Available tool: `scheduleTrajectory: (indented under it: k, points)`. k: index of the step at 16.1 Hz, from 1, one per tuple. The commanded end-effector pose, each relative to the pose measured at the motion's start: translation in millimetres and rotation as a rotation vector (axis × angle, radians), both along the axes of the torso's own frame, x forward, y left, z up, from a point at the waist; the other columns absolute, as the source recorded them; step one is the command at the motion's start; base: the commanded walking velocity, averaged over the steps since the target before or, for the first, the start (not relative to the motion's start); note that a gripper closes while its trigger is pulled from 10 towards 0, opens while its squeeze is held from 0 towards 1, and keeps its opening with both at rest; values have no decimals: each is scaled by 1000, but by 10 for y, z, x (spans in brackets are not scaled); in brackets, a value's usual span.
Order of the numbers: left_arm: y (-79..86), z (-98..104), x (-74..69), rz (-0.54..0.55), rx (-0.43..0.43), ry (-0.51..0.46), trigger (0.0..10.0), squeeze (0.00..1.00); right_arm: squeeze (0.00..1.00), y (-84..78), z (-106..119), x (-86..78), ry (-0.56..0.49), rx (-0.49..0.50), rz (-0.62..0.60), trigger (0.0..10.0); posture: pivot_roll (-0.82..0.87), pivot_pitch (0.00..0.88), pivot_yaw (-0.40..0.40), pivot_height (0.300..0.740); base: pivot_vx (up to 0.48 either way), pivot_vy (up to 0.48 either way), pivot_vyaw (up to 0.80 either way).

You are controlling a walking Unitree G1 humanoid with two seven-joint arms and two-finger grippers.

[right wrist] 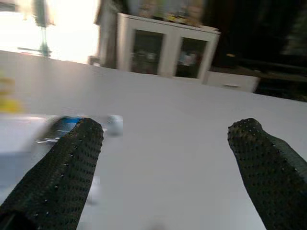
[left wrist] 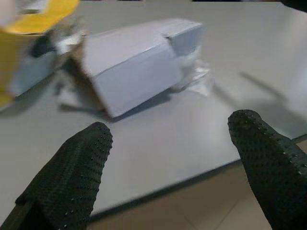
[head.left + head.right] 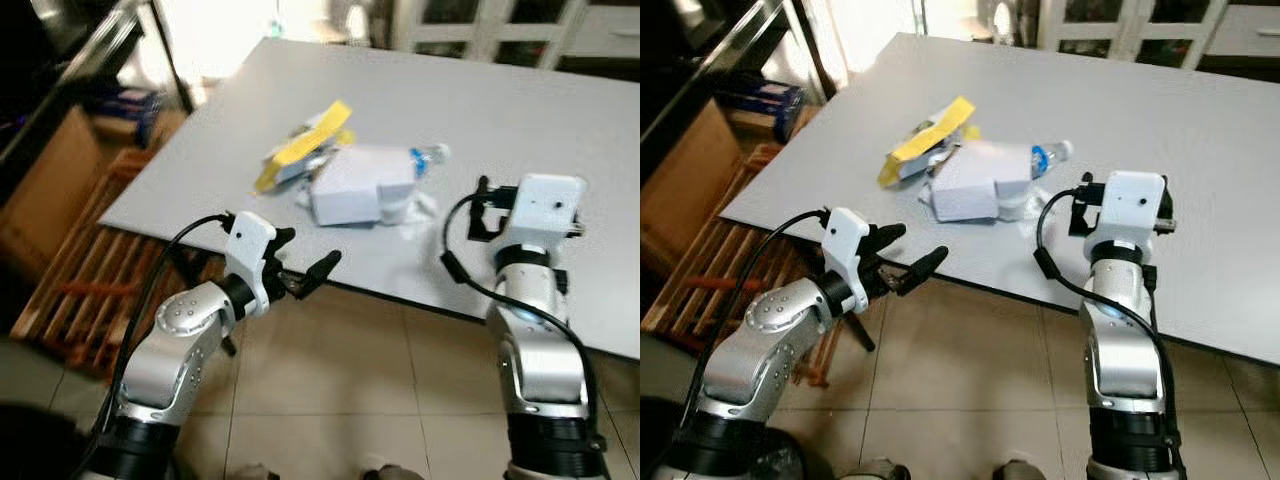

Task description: Picking trash to rubbish bin

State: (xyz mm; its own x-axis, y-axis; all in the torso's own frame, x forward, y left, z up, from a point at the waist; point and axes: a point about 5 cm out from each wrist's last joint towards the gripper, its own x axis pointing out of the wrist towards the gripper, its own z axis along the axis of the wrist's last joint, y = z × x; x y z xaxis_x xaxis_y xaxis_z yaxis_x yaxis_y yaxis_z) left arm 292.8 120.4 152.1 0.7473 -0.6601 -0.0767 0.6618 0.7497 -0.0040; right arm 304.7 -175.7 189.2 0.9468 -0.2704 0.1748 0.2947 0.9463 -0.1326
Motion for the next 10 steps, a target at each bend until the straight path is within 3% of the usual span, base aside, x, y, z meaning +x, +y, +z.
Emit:
scheduleTrajectory:
  k: [1, 10]
  points:
    - [21, 0, -3, 7, 9, -8, 10000, 0, 0, 3, 12, 9, 2, 11, 7, 10000, 34, 126, 33, 740, 0, 0, 0]
    - [127, -23, 17, 13, 43, -2, 10000, 0, 0, -18, -108, 87, 67, 151, 35, 10000, 49, 143, 45, 740, 0, 0, 0]
